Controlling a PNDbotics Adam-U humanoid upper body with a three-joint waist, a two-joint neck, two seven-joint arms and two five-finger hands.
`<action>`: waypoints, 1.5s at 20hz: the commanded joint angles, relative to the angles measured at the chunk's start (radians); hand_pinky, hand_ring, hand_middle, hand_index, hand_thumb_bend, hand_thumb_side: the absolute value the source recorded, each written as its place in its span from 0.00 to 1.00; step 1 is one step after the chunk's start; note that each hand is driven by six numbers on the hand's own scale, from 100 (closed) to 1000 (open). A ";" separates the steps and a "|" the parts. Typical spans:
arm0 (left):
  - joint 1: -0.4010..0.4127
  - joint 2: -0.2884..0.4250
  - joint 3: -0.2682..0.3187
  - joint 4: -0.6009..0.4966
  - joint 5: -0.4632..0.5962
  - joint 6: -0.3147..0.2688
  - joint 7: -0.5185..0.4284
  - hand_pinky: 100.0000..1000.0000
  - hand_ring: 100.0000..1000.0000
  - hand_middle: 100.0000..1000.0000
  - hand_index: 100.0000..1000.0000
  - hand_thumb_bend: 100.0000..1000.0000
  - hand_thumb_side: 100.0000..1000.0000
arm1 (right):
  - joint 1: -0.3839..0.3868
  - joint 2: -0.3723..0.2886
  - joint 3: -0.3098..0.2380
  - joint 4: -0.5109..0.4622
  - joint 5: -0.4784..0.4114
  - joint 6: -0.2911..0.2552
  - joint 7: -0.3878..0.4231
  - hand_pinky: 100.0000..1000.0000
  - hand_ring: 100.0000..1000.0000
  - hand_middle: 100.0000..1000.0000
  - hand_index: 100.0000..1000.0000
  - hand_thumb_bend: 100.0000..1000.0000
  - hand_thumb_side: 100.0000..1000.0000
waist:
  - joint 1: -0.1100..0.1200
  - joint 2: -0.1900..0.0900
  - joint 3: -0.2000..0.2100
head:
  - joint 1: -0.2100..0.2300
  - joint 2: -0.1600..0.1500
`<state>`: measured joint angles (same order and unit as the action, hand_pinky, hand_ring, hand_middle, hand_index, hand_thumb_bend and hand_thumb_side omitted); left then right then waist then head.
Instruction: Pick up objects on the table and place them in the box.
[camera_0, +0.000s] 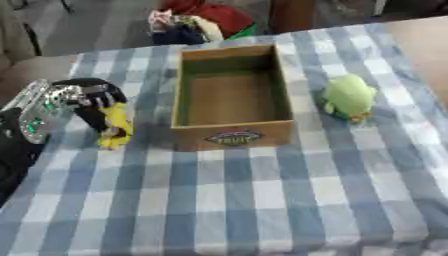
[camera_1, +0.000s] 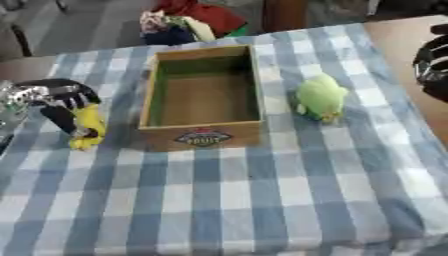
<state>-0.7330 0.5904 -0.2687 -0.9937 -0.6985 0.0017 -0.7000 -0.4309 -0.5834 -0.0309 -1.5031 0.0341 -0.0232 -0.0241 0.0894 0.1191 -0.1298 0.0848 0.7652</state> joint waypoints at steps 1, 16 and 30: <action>-0.008 0.030 0.001 0.002 -0.036 -0.002 -0.008 0.61 0.55 0.60 0.75 0.32 0.00 | -0.012 -0.016 -0.011 -0.008 0.003 -0.001 0.000 0.52 0.59 0.56 0.76 0.00 0.00 | -0.007 -0.014 0.001 | -0.004 0.005; -0.084 0.000 0.048 -0.166 0.026 0.034 0.152 0.52 0.39 0.43 0.65 0.19 0.00 | -0.013 -0.014 -0.006 -0.004 0.003 -0.003 0.004 0.52 0.59 0.56 0.77 0.00 0.00 | -0.012 -0.018 0.005 | -0.004 0.005; -0.267 -0.285 -0.027 -0.094 -0.054 -0.015 0.256 0.54 0.40 0.43 0.65 0.22 0.00 | -0.034 0.027 0.061 0.010 0.014 -0.010 0.073 0.52 0.59 0.55 0.77 0.00 0.00 | -0.024 -0.027 -0.058 | 0.041 0.005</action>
<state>-0.9706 0.3120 -0.2947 -1.0871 -0.7411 -0.0068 -0.4567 -0.4471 -0.5439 0.0283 -1.4878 0.0407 -0.0307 0.0394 0.0724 0.1086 -0.1901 0.1194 0.7652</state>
